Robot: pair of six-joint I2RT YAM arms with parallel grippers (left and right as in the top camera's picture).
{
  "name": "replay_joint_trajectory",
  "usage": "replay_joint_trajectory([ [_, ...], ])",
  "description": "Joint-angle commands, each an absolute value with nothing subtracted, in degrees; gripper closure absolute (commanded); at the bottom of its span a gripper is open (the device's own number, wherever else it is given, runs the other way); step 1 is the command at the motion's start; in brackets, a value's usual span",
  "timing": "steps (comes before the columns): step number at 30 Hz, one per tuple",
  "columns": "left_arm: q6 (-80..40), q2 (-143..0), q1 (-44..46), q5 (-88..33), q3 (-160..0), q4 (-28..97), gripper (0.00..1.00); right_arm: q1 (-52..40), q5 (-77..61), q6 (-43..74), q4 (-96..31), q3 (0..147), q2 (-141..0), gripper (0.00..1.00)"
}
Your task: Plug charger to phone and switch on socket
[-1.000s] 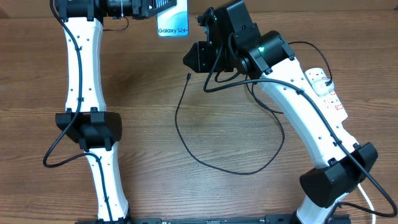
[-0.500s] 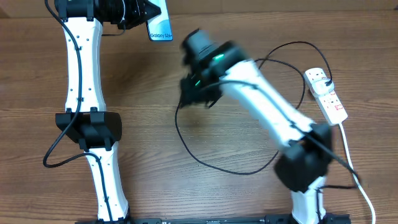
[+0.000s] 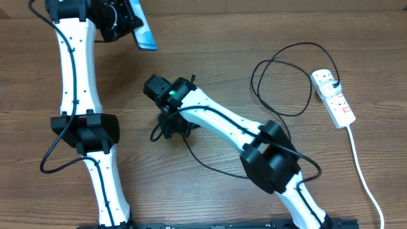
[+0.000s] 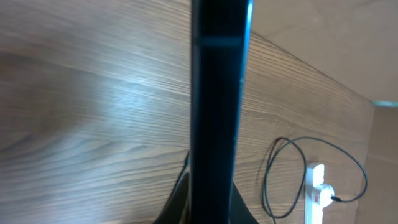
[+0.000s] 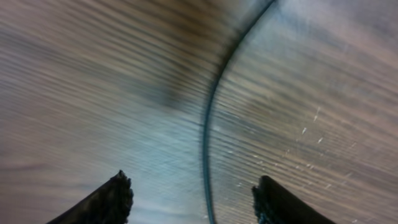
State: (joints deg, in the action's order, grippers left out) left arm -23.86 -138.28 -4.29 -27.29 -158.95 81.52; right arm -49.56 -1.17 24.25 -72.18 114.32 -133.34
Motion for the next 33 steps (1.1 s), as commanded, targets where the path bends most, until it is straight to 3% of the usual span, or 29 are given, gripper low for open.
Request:
replay_joint_trajectory([
  [1, -24.4, -136.4, -5.0, -27.0, -160.2, 81.9, 0.96, -49.8, -0.5, 26.2, -74.0, 114.7, -136.5, 0.49],
  [5, -24.2, -136.4, -5.1, -27.0, -160.2, 82.1, 0.96, -50.2, -2.1, 26.7, -76.7, 114.0, -137.4, 0.64],
  [13, -24.2, -136.4, -5.1, -27.0, -160.2, 82.2, 0.96, -51.3, -2.2, 28.8, -77.5, 109.7, -137.4, 0.63],
  [19, -24.3, -136.4, -5.1, -27.0, -160.2, 82.6, 0.96, -50.9, -2.2, 30.5, -83.4, 106.7, -137.4, 0.96],
  [33, -24.3, -136.4, -5.1, -27.5, -160.2, 82.5, 0.96, -51.2, -0.8, 31.7, -97.2, 106.1, -136.2, 0.96],
])
